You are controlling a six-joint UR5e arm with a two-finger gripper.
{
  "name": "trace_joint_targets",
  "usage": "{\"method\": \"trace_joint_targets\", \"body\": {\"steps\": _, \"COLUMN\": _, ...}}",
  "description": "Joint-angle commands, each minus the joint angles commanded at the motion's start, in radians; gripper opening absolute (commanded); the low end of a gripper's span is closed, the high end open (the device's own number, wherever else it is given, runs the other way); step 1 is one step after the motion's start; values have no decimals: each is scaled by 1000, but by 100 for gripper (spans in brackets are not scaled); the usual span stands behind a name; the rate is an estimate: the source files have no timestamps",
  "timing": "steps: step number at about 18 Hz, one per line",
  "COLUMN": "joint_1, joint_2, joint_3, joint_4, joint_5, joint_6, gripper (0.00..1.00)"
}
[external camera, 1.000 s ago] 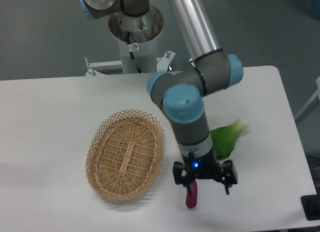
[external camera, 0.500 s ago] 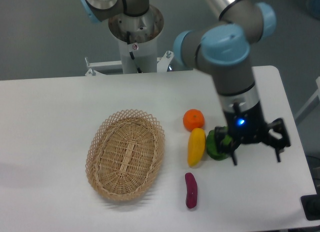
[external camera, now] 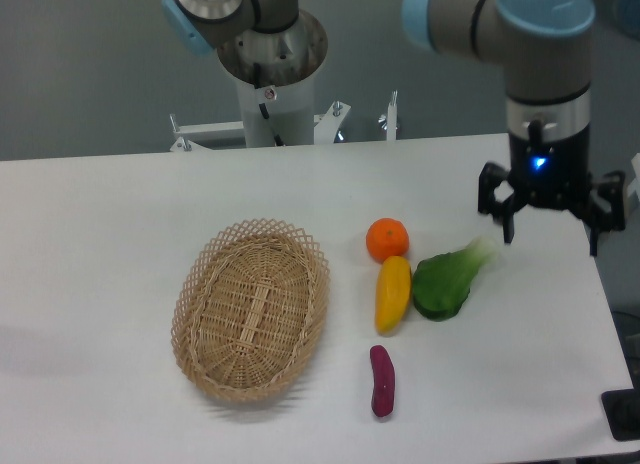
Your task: Place the sweet potato on the table
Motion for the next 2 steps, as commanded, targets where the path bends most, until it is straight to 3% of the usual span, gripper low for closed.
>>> {"method": "trace_joint_targets", "body": {"steps": 2, "joint_1": 2, "joint_2": 3, "joint_3": 0, "joint_4": -8, "joint_5": 0, "joint_6": 42, "gripper": 100}}
